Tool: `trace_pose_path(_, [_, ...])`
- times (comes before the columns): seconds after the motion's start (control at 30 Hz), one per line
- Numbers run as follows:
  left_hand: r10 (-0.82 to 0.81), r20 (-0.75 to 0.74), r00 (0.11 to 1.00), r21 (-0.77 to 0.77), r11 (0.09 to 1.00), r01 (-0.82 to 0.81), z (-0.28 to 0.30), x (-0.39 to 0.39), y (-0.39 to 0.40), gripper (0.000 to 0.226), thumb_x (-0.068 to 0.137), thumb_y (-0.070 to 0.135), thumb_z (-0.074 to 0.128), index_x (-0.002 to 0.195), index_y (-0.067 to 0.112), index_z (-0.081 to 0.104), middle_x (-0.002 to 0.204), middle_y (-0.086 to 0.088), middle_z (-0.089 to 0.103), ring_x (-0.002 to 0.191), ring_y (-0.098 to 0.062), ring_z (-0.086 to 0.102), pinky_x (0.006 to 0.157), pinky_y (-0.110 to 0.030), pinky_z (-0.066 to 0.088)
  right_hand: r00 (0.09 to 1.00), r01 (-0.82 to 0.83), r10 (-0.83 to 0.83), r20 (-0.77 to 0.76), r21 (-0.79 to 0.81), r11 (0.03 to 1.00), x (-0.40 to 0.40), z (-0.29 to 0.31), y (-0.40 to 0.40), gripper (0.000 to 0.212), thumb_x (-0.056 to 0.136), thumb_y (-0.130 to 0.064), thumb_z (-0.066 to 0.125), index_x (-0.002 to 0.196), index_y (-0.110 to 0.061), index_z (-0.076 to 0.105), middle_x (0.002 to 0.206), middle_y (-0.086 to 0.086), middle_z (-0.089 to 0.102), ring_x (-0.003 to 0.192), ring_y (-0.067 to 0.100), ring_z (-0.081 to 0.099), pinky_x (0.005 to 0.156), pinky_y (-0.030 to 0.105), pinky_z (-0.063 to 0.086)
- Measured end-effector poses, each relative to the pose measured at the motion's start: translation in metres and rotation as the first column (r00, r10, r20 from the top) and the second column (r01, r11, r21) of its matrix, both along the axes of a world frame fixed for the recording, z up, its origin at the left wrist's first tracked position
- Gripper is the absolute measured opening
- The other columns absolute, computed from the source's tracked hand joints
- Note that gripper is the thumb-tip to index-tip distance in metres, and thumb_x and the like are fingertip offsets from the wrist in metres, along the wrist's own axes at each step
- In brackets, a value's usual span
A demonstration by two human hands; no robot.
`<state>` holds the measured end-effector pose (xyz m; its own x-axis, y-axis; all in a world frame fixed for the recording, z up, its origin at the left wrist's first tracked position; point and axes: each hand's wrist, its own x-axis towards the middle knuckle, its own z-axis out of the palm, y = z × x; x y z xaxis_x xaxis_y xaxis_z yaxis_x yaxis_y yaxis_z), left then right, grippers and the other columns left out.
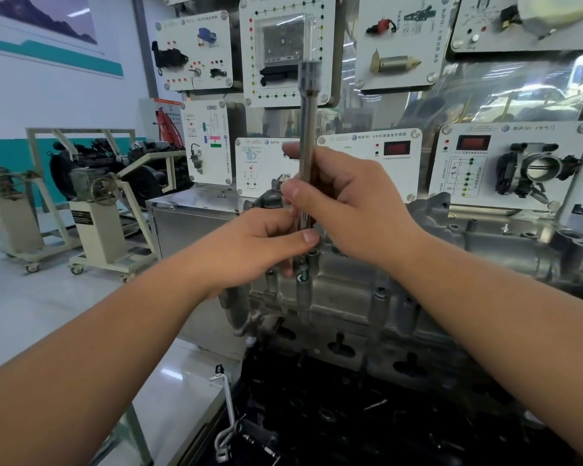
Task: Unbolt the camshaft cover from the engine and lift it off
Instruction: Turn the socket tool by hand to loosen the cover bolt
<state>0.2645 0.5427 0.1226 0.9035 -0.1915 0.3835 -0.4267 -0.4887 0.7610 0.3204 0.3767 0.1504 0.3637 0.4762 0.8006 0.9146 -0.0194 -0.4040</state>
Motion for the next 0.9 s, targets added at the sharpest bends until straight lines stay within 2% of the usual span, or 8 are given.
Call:
trace_pose_path(0.1, [0.002, 0.007, 1.0, -0.007, 1.0, -0.002, -0.0005, 0.0003, 0.004, 0.031, 0.09, 0.043, 0.061, 0.081, 0.014, 0.069, 0.065, 0.006, 0.061, 0.064, -0.008, 0.063, 0.061, -0.015, 0.047, 1.0, -0.021, 0.021, 0.008, -0.053, 0.998, -0.0006, -0.0011, 0.0002, 0.033, 0.101, -0.023, 0.056, 0.133, -0.016, 0.061, 0.093, -0.003, 0.072, 0.088, 0.009, 0.066, 0.083, 0.025, 0.053])
trace_pose_path(0.2, [0.012, 0.03, 0.999, 0.01, 1.0, -0.013, -0.0002, 0.003, 0.0043, 0.054, 0.091, 0.049, 0.068, 0.096, -0.004, 0.066, 0.068, 0.001, 0.059, 0.063, -0.006, 0.063, 0.059, -0.013, 0.047, 1.0, -0.003, 0.003, -0.003, -0.056, 0.998, 0.0004, -0.0007, -0.0008, 0.022, 0.098, -0.028, 0.059, 0.11, -0.012, 0.066, 0.093, 0.003, 0.072, 0.091, 0.02, 0.067, 0.08, 0.035, 0.052])
trace_pose_path(0.37, [0.04, 0.018, 0.999, -0.004, 0.999, -0.04, -0.0007, 0.0054, -0.0009, 0.05, 0.086, 0.056, 0.071, 0.098, 0.007, 0.071, 0.082, -0.006, 0.063, 0.068, -0.007, 0.064, 0.068, -0.022, 0.052, 0.999, -0.018, 0.019, -0.026, 0.018, 1.0, 0.0038, 0.0004, -0.001, 0.028, 0.091, -0.025, 0.067, 0.112, -0.006, 0.067, 0.076, 0.005, 0.067, 0.074, 0.024, 0.063, 0.071, 0.047, 0.054])
trace_pose_path(0.5, [-0.015, 0.002, 1.0, 0.0, 1.0, 0.015, 0.001, -0.0009, 0.001, 0.022, 0.097, 0.042, 0.062, 0.085, 0.031, 0.077, 0.067, 0.012, 0.064, 0.064, -0.002, 0.062, 0.061, -0.011, 0.048, 0.998, -0.054, 0.053, -0.033, -0.02, 0.998, 0.0052, -0.0004, 0.0002, 0.022, 0.095, -0.021, 0.061, 0.107, -0.004, 0.067, 0.085, 0.005, 0.073, 0.081, 0.023, 0.07, 0.077, 0.046, 0.055])
trace_pose_path(0.6, [0.01, 0.037, 0.999, 0.009, 1.0, -0.011, 0.0005, -0.0003, 0.0061, 0.052, 0.093, 0.045, 0.064, 0.102, -0.006, 0.066, 0.073, -0.004, 0.063, 0.067, -0.008, 0.066, 0.064, -0.016, 0.05, 0.999, -0.038, 0.038, 0.012, -0.019, 0.999, 0.0036, -0.001, 0.0, 0.015, 0.095, -0.023, 0.061, 0.103, -0.013, 0.068, 0.091, -0.001, 0.072, 0.079, 0.009, 0.066, 0.073, 0.026, 0.054])
trace_pose_path(0.7, [0.034, 0.07, 0.997, 0.028, 0.999, -0.036, 0.0005, 0.0013, 0.0045, 0.071, 0.083, 0.055, 0.074, 0.102, -0.012, 0.06, 0.077, -0.016, 0.06, 0.068, -0.011, 0.067, 0.07, -0.033, 0.056, 0.998, -0.058, 0.057, 0.009, 0.012, 0.998, 0.0018, 0.0009, -0.0009, 0.013, 0.091, -0.025, 0.068, 0.104, -0.021, 0.068, 0.075, -0.006, 0.062, 0.068, 0.01, 0.057, 0.065, 0.026, 0.05])
trace_pose_path(0.8, [0.045, 0.068, 0.997, 0.001, 0.999, -0.045, -0.0018, 0.0042, 0.0013, 0.064, 0.075, 0.057, 0.073, 0.099, -0.002, 0.065, 0.073, 0.002, 0.061, 0.067, -0.008, 0.065, 0.066, -0.027, 0.054, 0.999, -0.049, 0.049, 0.022, 0.015, 0.999, 0.0012, 0.0026, -0.0016, 0.01, 0.091, -0.022, 0.068, 0.095, -0.031, 0.066, 0.07, -0.009, 0.06, 0.066, 0.007, 0.056, 0.064, 0.029, 0.051])
trace_pose_path(0.9, [0.012, 0.027, 1.0, -0.029, 1.0, -0.012, -0.0025, 0.0023, 0.0033, 0.035, 0.089, 0.042, 0.064, 0.097, 0.008, 0.068, 0.069, 0.012, 0.064, 0.066, -0.004, 0.063, 0.065, -0.016, 0.051, 0.998, -0.059, 0.059, 0.014, 0.004, 0.998, 0.0009, 0.0002, -0.0009, 0.019, 0.095, -0.019, 0.061, 0.113, -0.018, 0.067, 0.084, -0.003, 0.073, 0.078, 0.015, 0.07, 0.076, 0.045, 0.058])
